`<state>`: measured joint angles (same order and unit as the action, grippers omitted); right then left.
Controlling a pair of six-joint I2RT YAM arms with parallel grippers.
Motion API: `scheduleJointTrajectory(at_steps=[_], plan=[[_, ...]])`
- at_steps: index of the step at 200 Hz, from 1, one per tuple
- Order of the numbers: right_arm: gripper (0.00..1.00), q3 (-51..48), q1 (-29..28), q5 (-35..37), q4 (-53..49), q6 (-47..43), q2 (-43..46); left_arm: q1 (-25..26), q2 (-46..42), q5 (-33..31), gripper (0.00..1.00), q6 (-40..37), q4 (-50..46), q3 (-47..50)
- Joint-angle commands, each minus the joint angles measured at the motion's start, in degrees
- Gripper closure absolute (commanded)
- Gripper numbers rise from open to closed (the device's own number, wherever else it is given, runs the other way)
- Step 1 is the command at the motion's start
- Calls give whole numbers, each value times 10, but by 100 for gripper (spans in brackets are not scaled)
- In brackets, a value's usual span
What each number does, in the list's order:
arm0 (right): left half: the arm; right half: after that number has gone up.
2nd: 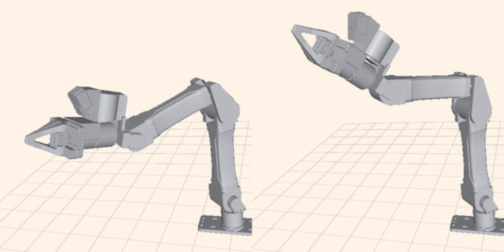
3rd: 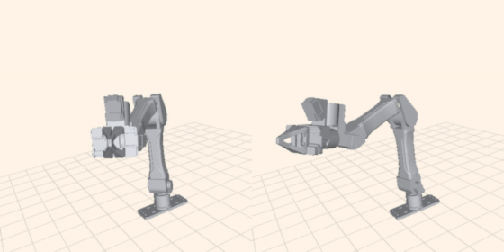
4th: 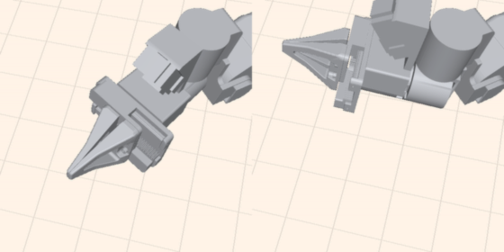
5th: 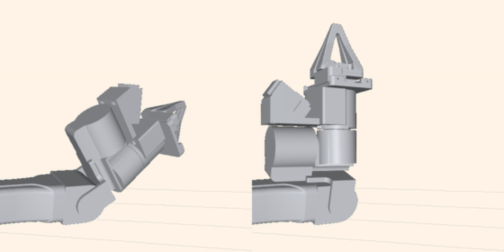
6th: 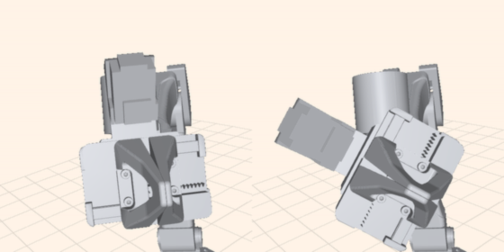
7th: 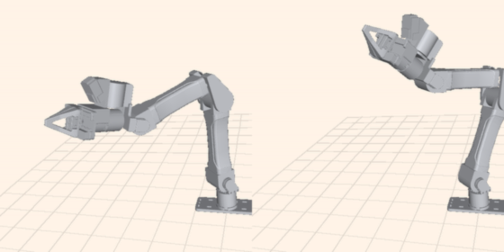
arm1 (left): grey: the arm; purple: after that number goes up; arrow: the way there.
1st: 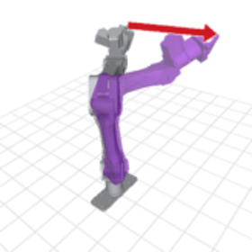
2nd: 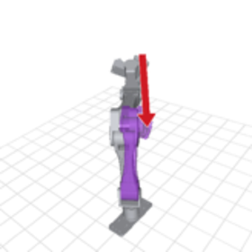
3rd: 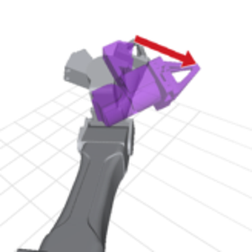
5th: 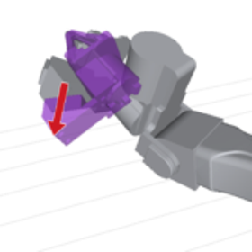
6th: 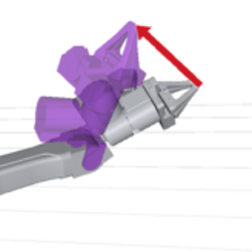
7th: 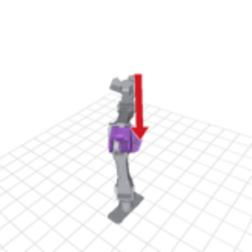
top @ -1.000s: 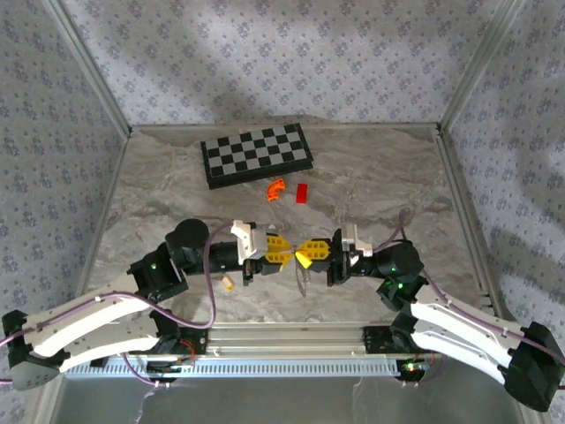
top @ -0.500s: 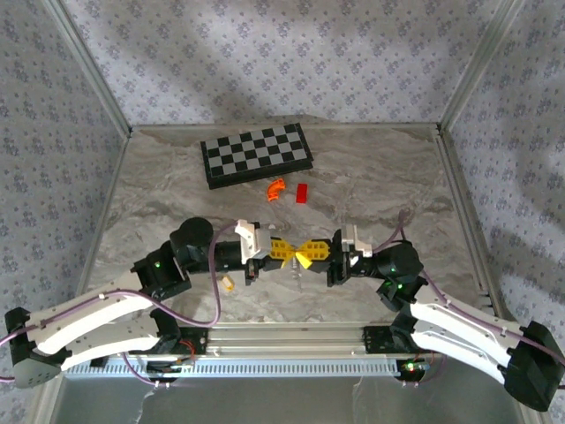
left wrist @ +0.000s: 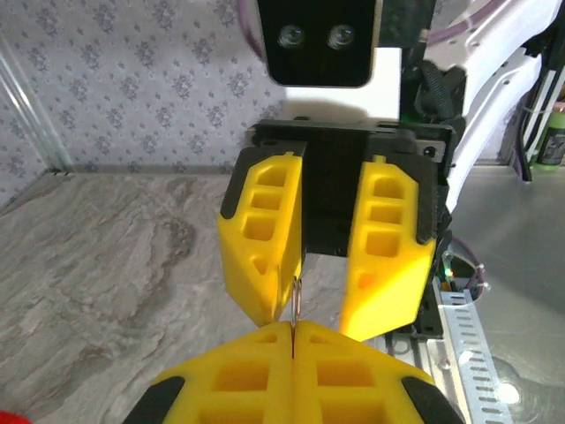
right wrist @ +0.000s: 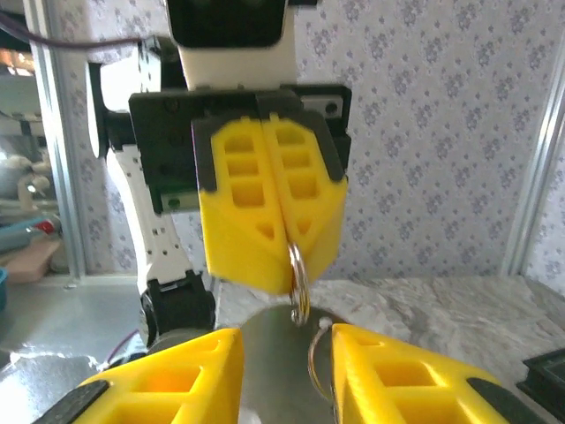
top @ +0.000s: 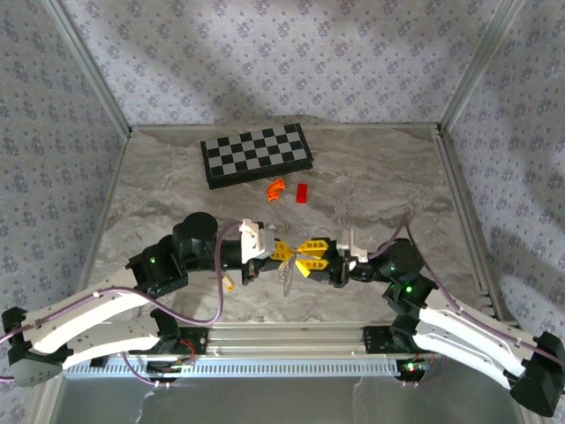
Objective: Put the keys on the keyring
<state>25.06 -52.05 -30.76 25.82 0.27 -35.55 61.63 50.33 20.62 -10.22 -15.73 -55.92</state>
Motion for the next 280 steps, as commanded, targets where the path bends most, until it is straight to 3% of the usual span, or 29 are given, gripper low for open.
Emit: scheduleJointTrajectory(at_steps=[1, 66, 146, 183, 224, 249, 265, 280], plan=[[66, 33, -25, 57, -117, -72, 12, 4, 8, -13, 100, -41, -100, -54], [67, 83, -66, 135, -184, -128, -11, 5, 63, -39, 100, -83, -244, -132], [73, 96, -81, 145, -178, -142, -58, 7, 97, -56, 100, -101, -275, -150], [81, 99, -90, 158, -185, -153, -69, 11, 108, -64, 100, -106, -281, -157], [100, 100, -101, 175, -192, -165, -76, 13, 116, -67, 100, -108, -281, -157], [100, 97, -107, 191, -195, -171, -74, 14, 101, -63, 100, -101, -258, -145], [100, 86, -107, 185, -181, -168, -62, 14, 69, -67, 82, -86, -206, -112], [100, 67, -105, 160, -147, -154, -42, 14, 29, -69, 75, -62, -144, -66]])
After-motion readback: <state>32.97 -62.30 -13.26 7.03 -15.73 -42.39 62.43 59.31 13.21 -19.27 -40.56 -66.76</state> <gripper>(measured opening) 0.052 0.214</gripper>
